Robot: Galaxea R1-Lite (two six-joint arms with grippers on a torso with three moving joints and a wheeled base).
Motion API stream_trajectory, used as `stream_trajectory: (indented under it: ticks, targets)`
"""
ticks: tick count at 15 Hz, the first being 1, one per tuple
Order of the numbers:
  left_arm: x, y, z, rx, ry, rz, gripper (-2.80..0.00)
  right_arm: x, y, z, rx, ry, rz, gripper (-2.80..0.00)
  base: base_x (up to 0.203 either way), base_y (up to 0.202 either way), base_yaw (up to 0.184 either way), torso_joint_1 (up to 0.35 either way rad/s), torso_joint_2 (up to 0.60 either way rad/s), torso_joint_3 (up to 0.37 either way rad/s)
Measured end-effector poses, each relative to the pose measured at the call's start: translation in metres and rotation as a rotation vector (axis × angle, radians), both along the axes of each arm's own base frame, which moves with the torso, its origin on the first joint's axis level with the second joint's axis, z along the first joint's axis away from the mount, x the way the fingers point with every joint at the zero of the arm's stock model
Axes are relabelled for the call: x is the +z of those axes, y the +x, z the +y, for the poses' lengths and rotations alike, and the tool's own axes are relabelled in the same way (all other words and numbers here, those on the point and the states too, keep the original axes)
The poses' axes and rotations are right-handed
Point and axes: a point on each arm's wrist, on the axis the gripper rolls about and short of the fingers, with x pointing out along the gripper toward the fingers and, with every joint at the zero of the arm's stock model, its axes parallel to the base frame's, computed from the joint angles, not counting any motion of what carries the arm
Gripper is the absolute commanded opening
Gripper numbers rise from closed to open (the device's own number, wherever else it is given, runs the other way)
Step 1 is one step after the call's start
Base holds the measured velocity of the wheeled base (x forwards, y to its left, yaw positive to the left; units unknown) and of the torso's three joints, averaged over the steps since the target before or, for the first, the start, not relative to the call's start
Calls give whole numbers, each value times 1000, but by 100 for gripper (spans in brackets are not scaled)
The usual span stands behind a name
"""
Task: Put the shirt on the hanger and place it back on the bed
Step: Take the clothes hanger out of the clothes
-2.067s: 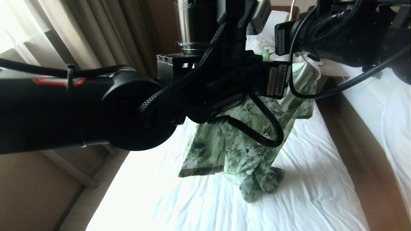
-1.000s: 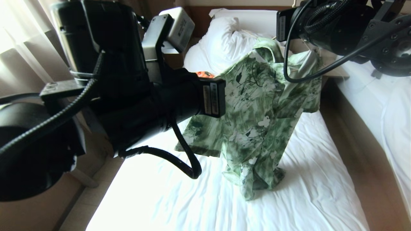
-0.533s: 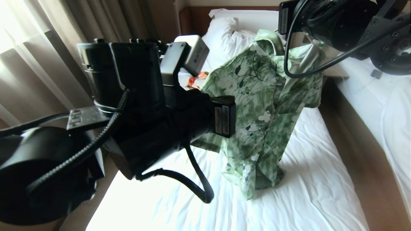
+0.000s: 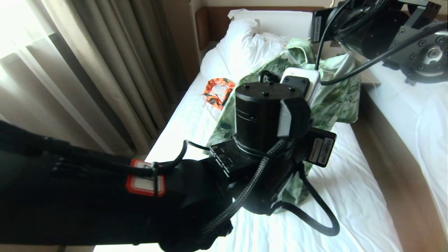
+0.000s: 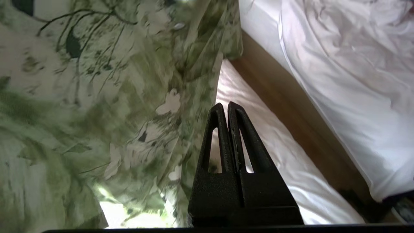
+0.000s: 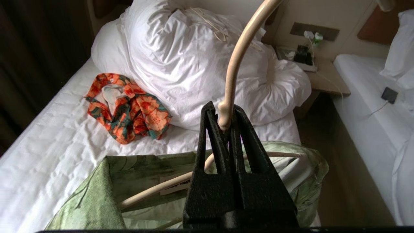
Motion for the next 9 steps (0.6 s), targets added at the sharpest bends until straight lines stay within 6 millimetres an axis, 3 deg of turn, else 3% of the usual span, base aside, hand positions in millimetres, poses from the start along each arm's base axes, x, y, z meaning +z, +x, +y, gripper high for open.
stream_trajectory:
  ticks: [2,5,7,9]
  targets:
    - [-5,4,-10,-36,-25,-15,-280,-4,3,1,16,58,6,-280,0,0,0,0,0,0]
    - [-15,23,-6,-31,-24,0,-280,-14,13,4,21,75,26,-280,0,0,0,0,0,0]
    - [-20,35,8,12,-38,0,-280,-17,17,4,18,68,29,-280,0,0,0,0,0,0]
    - [-27,48,35,71,-35,0,-280,-13,17,1,18,59,4,-280,0,0,0,0,0,0]
